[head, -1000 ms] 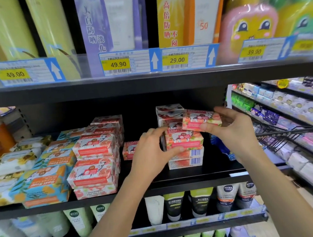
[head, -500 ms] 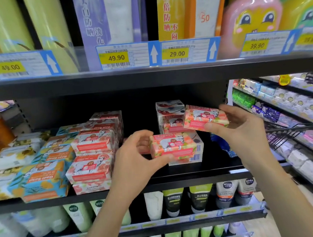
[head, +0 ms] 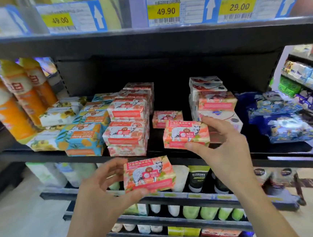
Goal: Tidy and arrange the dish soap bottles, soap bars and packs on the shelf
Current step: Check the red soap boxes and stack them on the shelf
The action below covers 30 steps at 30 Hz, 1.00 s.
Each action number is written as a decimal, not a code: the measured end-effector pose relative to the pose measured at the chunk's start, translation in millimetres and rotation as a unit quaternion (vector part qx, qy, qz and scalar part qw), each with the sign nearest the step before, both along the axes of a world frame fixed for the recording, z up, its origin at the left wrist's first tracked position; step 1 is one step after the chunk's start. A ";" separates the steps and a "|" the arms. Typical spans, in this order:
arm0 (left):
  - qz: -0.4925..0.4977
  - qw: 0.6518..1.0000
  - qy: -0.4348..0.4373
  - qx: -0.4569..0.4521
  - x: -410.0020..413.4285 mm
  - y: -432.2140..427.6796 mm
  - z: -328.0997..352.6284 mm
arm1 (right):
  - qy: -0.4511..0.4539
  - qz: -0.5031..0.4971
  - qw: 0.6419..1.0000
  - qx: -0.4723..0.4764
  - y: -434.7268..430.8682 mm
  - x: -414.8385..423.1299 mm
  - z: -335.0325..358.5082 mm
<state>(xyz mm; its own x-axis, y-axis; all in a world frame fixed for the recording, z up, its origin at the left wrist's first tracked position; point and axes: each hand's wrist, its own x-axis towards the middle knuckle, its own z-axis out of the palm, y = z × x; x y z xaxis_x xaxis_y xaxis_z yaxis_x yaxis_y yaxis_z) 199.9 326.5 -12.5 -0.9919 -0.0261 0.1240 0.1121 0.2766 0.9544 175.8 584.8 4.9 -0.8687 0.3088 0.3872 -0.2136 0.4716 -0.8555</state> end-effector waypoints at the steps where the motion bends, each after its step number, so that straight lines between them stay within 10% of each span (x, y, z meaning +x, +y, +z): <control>1: 0.004 1.000 -0.006 -0.001 1.7 -3.2 -4.8 | -0.005 0.002 1.000 0.013 -6.7 -2.7 -4.9; 30: 0.008 1.000 -0.003 0.024 -5.4 -4.4 -40.5 | -0.068 -0.039 0.967 0.242 -48.7 -76.5 -32.3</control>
